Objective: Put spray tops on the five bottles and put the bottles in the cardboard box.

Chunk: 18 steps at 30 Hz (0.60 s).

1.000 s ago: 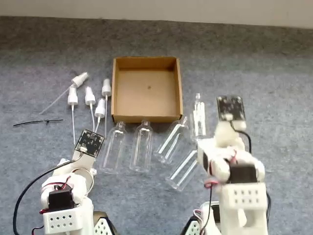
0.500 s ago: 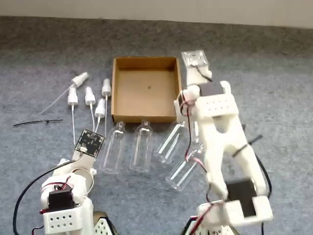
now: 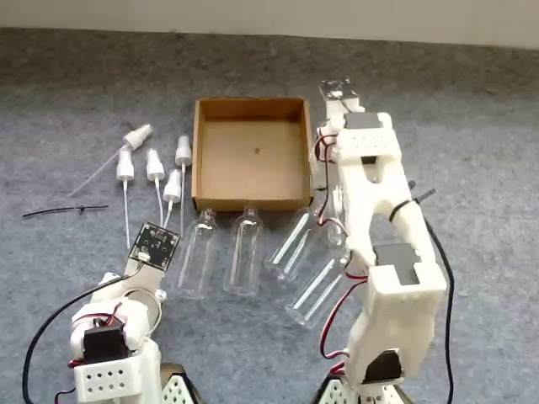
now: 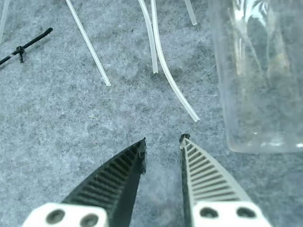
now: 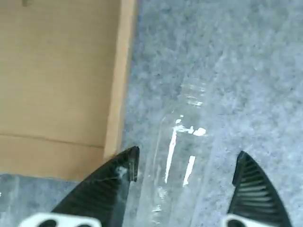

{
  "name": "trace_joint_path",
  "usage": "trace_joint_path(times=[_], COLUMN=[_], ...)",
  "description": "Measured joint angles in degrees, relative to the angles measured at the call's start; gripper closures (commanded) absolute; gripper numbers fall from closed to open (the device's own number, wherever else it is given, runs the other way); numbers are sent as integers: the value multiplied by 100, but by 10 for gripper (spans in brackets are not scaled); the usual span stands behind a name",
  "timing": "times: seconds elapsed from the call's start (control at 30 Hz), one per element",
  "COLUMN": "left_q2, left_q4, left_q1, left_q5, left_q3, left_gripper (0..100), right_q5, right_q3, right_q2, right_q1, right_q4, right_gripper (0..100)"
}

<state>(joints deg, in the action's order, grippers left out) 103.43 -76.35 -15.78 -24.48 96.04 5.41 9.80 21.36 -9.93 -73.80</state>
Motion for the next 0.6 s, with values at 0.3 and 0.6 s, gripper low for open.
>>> trace_joint_path(times=[0.3,0.6], left_q2=[0,0], left_q4=[0,0], left_q1=[0,0], left_q5=[0,0], left_q3=[0,0], left_gripper=[880,880], right_q5=[0,9], right_q3=[0,255], right_q2=[44,844], right_q1=[79,176], right_q4=[404,580], right_gripper=[786,830])
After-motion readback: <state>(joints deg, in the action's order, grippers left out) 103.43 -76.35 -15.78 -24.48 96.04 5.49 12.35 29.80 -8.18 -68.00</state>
